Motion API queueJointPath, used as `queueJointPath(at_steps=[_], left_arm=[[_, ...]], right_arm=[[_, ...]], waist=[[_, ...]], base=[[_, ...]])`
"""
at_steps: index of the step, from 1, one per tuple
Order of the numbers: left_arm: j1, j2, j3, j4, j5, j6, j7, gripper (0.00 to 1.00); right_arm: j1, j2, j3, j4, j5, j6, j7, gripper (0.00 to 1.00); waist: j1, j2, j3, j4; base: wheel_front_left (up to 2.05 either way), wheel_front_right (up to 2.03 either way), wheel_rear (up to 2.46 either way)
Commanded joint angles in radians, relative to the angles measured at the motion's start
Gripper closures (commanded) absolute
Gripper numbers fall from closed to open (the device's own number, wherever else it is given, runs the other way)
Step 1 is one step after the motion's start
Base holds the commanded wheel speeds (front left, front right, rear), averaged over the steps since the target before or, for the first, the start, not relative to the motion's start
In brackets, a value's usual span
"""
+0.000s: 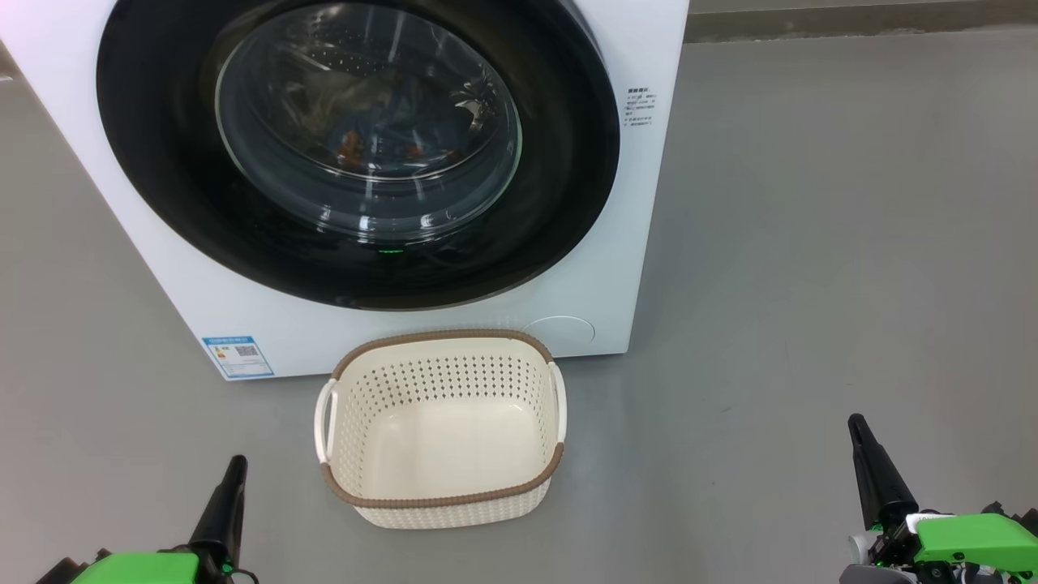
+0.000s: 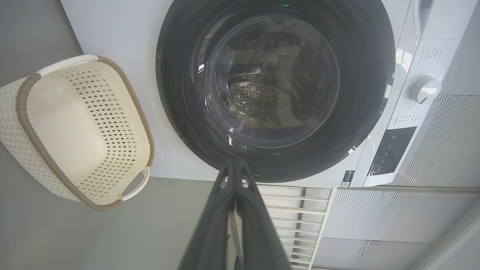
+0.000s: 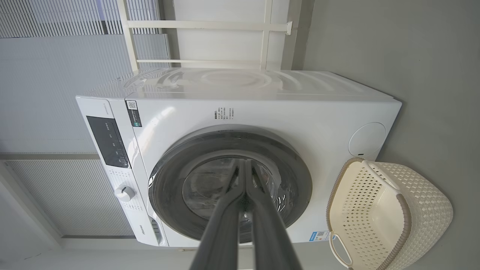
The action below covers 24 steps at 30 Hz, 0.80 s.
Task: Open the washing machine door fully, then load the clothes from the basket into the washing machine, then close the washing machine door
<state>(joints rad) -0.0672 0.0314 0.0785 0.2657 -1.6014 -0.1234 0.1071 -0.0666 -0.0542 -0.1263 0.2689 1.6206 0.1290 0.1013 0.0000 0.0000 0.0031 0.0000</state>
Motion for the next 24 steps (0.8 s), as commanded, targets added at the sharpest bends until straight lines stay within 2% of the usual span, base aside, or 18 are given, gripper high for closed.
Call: queueJointPath(at_steps=[1,24], left_arm=[[-0.041,0.019,0.035,-0.020,-0.007,-0.007,0.006,1.00],[-0.041,0.019,0.035,-0.021,-0.007,-0.007,0.006,1.00]], right_arm=[[-0.041,-0.002,0.020,-0.025,-0.006,0.002,0.006,1.00],[-0.041,0.000,0.017,-0.024,-0.008,0.002,0.008,1.00]], waist=[[0.0000,0.0000,0.000,0.000],[0.0000,0.0000,0.000,0.000]], base=[[0.00,0.00,0.00],[0.00,0.00,0.00]])
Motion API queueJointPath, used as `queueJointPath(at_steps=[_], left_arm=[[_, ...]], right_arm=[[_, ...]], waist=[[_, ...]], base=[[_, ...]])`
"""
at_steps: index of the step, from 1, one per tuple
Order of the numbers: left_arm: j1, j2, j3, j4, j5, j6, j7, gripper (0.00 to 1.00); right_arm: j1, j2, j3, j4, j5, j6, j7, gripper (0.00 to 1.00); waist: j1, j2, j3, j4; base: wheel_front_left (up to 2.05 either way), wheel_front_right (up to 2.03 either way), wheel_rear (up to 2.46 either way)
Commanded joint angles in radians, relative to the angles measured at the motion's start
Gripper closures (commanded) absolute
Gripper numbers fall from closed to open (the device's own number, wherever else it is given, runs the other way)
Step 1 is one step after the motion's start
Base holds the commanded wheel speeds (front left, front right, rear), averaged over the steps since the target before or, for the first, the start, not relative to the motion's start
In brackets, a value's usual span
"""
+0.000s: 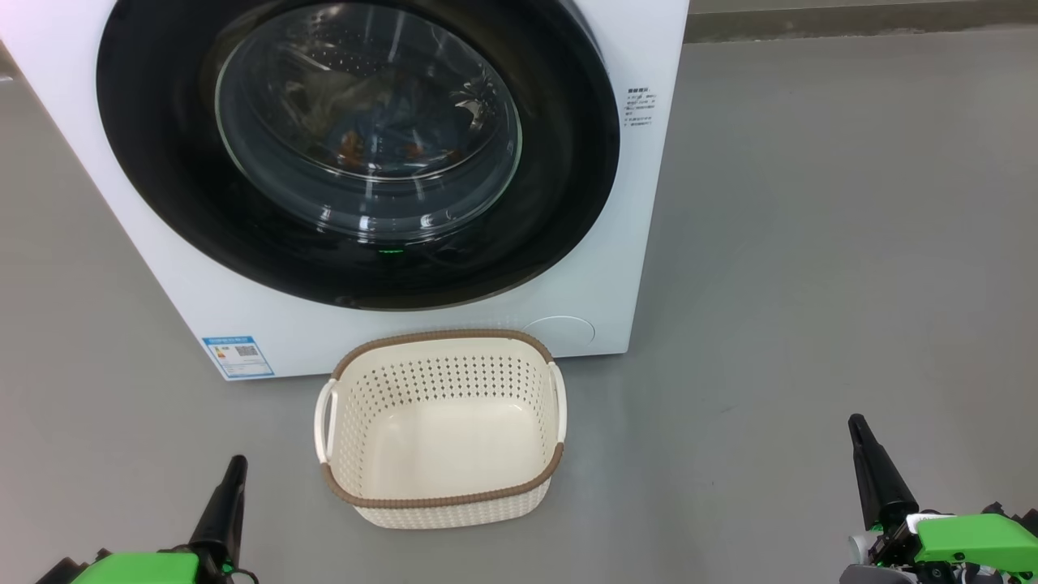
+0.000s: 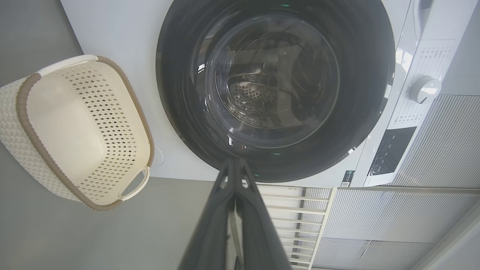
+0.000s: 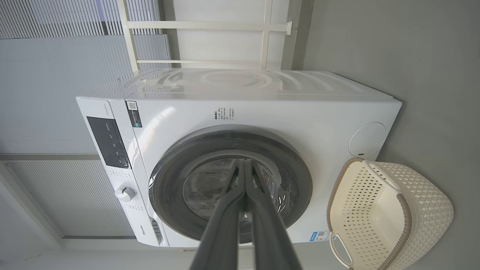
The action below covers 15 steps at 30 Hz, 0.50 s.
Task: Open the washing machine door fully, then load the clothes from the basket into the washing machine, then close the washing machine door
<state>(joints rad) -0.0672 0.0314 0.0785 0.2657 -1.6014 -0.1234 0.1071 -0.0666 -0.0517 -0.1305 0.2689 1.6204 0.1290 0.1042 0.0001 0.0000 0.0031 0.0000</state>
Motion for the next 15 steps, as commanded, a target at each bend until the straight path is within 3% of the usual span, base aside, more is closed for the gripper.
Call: queueJointPath(at_steps=[1,15], left_arm=[[-0.041,0.019,0.035,-0.021,-0.007,-0.007,0.006,1.00],[-0.041,0.019,0.035,-0.021,-0.007,-0.007,0.006,1.00]], right_arm=[[-0.041,-0.003,0.021,-0.024,-0.008,0.002,0.005,1.00],[-0.041,-0.002,0.020,-0.024,-0.009,0.002,0.006,1.00]], waist=[[0.0000,0.0000,0.000,0.000],[0.0000,0.0000,0.000,0.000]], base=[[0.00,0.00,0.00],[0.00,0.00,0.00]])
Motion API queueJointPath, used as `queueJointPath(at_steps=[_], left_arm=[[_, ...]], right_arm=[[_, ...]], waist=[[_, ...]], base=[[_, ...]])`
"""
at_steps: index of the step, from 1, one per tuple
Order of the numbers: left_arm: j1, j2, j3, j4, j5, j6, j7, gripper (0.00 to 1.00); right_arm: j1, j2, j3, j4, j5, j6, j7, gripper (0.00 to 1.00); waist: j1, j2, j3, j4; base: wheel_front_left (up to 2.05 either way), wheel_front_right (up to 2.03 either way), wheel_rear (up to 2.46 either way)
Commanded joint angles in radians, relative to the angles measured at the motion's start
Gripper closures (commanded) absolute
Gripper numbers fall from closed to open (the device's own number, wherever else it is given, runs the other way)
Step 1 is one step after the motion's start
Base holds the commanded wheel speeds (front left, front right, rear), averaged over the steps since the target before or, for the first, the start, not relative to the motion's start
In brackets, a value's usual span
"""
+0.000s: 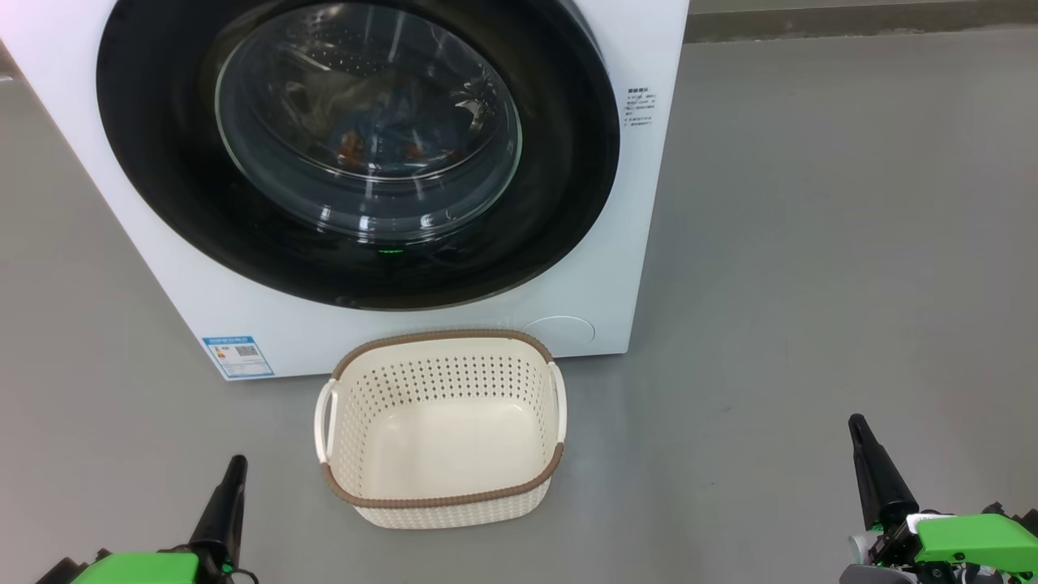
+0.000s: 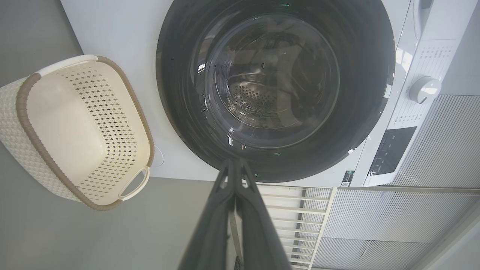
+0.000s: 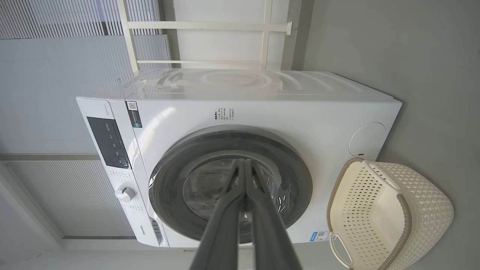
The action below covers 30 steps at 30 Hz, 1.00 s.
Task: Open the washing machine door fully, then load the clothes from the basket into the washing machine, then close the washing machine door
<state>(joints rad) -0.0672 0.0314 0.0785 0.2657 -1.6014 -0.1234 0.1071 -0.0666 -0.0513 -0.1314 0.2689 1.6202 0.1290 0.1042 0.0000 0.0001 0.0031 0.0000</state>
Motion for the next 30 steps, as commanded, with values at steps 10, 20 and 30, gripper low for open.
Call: queueJointPath(at_steps=[10,20,30], left_arm=[[-0.041,0.019,0.035,-0.021,-0.007,-0.007,0.006,1.00],[-0.041,0.019,0.035,-0.021,-0.007,-0.007,0.006,1.00],[-0.041,0.019,0.035,-0.021,-0.007,-0.007,0.006,1.00]], right_arm=[[-0.041,-0.002,0.021,-0.024,-0.009,0.002,0.007,1.00],[-0.041,-0.001,0.020,-0.024,-0.010,0.002,0.007,1.00],[-0.041,-0.001,0.019,-0.024,-0.010,0.002,0.008,1.00]], waist=[[0.0000,-0.0001,0.000,0.000],[0.0000,-0.0001,0.000,0.000],[0.0000,-0.0001,0.000,0.000]], base=[[0.00,0.00,0.00],[0.00,0.00,0.00],[0.00,0.00,0.00]])
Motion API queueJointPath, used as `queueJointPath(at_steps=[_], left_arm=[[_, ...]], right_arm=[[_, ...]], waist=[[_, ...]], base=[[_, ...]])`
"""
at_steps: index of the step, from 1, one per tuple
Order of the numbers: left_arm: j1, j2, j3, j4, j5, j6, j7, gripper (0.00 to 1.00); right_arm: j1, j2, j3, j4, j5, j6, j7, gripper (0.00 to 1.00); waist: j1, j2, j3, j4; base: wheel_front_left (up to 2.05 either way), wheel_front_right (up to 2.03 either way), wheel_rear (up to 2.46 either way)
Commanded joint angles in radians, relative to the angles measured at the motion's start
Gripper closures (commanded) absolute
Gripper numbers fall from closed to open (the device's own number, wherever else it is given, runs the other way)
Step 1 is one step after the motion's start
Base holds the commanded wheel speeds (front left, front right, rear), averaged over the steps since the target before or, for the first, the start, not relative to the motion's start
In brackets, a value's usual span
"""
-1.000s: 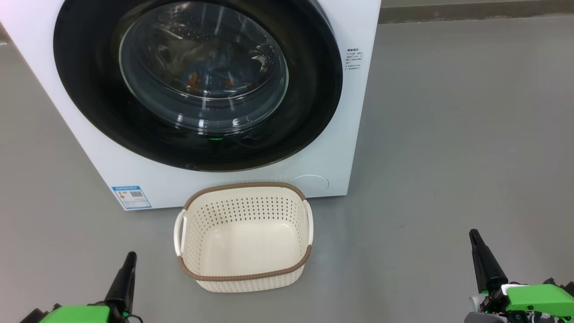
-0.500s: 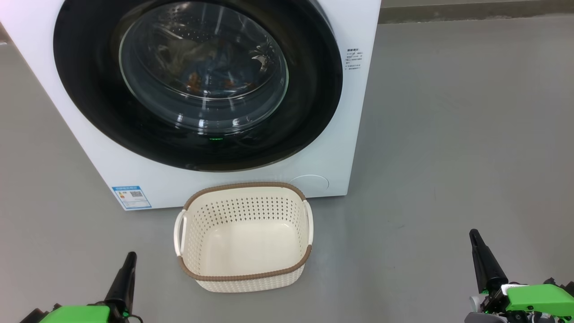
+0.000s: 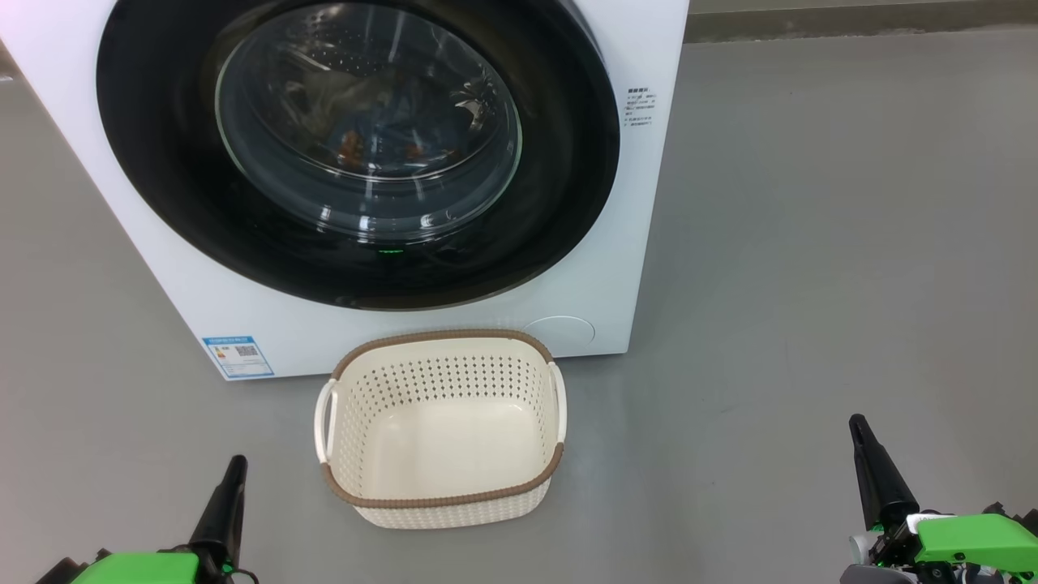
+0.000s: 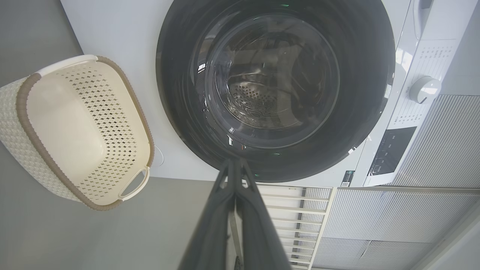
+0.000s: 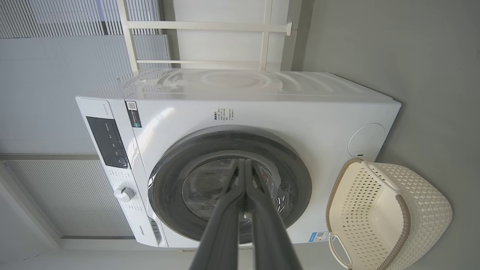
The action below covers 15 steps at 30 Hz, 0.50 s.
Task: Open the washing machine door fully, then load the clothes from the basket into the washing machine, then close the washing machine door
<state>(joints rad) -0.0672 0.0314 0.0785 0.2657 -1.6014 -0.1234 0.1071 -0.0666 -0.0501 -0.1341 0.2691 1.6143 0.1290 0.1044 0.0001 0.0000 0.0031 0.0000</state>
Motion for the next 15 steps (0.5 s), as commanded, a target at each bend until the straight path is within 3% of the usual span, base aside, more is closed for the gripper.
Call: queueJointPath(at_steps=[1,15], left_arm=[[-0.041,0.019,0.035,-0.021,-0.007,-0.007,0.006,1.00],[-0.041,0.019,0.035,-0.021,-0.007,-0.007,0.006,1.00]], right_arm=[[-0.041,-0.002,0.022,-0.024,-0.004,0.002,0.007,1.00],[-0.041,-0.001,0.021,-0.024,-0.005,0.002,0.008,1.00]], waist=[[0.0000,0.0000,0.000,0.000],[0.0000,0.0000,0.000,0.000]], base=[[0.00,0.00,0.00],[0.00,0.00,0.00]])
